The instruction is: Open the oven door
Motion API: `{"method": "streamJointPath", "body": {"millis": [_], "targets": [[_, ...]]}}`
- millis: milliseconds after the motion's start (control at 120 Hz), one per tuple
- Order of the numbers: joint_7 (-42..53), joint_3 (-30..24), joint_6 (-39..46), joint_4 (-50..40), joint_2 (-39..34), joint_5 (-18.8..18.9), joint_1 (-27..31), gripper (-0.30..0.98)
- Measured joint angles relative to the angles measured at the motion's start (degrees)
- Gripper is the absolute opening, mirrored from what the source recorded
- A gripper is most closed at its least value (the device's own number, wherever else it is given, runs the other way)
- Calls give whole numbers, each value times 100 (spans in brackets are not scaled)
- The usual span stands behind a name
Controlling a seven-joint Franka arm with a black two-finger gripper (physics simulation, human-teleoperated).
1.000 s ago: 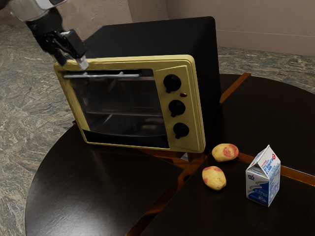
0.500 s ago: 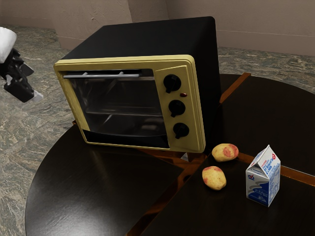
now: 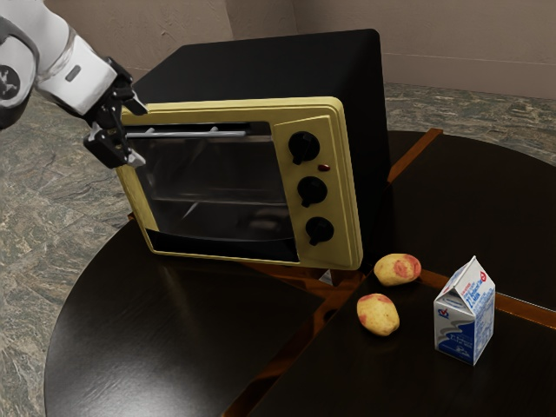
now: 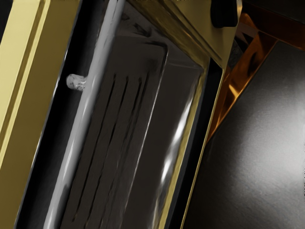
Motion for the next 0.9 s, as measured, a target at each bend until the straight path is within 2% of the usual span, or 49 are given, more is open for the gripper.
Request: {"method": "streamJointPath", "body": {"millis": [283, 658, 900], "targets": [[374, -84, -78, 509, 707, 11, 1, 69], [666, -71, -332, 1012, 1216, 37, -10, 69], [784, -54, -416, 1041, 1355, 70, 18, 69]]}}
